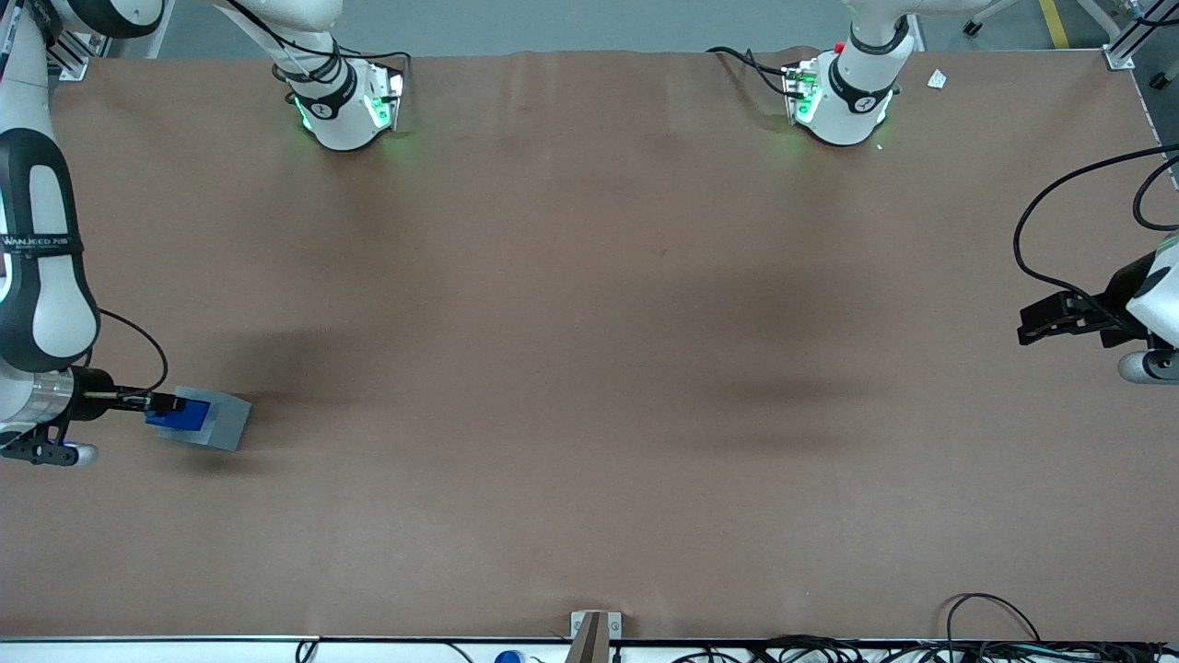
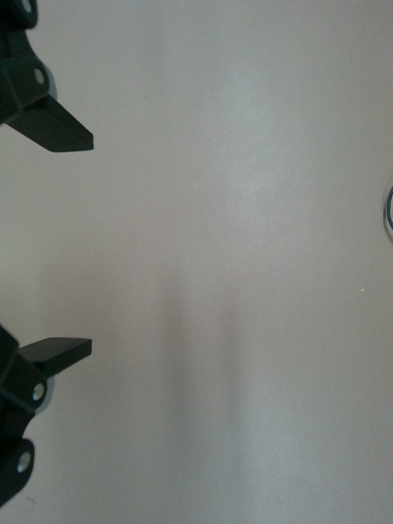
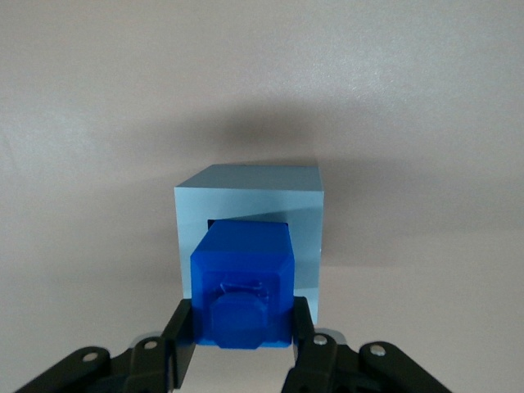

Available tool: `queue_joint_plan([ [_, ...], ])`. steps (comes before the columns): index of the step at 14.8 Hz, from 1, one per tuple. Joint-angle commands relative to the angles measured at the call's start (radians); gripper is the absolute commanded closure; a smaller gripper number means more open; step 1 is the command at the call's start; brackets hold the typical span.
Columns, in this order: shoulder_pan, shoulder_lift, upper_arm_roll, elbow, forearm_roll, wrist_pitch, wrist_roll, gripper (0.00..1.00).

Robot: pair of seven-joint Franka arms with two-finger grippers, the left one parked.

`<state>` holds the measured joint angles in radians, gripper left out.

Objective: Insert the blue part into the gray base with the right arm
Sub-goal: 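Push the blue block into the gray base's square opening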

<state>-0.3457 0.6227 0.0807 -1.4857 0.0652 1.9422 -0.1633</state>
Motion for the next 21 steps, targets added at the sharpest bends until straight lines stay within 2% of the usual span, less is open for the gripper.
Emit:
queue_joint_plan([
  [1,0.0,0.014,0.016,0.021,0.015,0.001,0.015,1.0],
  [7,0.016,0.025,0.013,0.015,0.001,0.05,0.025,1.0],
  [10,0.025,0.031,0.013,0.01,-0.044,0.076,0.063,1.0],
  [17,0.03,0.045,0.013,-0.004,-0.099,0.078,0.091,1.0],
  [21,0.025,0.052,0.013,-0.002,-0.105,0.08,0.093,1.0],
])
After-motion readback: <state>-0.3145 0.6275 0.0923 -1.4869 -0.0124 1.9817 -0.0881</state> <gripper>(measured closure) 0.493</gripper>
